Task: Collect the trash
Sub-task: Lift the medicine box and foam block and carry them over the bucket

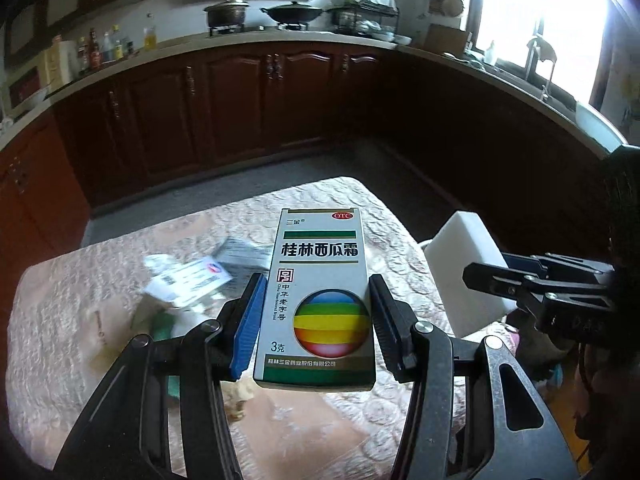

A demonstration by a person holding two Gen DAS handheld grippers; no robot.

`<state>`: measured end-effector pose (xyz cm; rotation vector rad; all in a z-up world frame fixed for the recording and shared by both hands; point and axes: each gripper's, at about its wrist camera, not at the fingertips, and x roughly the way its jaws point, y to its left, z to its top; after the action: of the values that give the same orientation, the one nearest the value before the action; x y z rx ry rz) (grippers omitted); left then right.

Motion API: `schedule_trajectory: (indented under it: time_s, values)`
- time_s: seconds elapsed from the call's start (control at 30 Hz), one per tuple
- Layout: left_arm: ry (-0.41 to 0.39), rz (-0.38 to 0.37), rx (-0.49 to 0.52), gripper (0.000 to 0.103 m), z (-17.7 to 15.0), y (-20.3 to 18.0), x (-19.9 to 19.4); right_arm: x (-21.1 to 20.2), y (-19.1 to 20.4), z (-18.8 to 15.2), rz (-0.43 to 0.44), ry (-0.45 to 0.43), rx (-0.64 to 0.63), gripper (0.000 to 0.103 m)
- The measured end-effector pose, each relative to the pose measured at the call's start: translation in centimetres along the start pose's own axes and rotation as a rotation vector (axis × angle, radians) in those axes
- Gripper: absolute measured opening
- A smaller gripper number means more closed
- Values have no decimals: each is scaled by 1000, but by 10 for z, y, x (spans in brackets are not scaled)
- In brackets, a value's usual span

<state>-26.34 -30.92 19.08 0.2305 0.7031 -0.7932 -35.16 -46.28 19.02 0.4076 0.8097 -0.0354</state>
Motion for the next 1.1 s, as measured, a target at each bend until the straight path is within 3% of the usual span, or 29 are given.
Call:
schedule_trajectory:
  time_s: [0.53, 1.1]
  values:
    - [82, -139, 88, 49, 17, -82, 62, -18, -96, -12, -121, 4, 177, 38]
    - [154, -239, 121, 49, 34, -134, 122, -24, -173, -27, -221, 38, 301, 38]
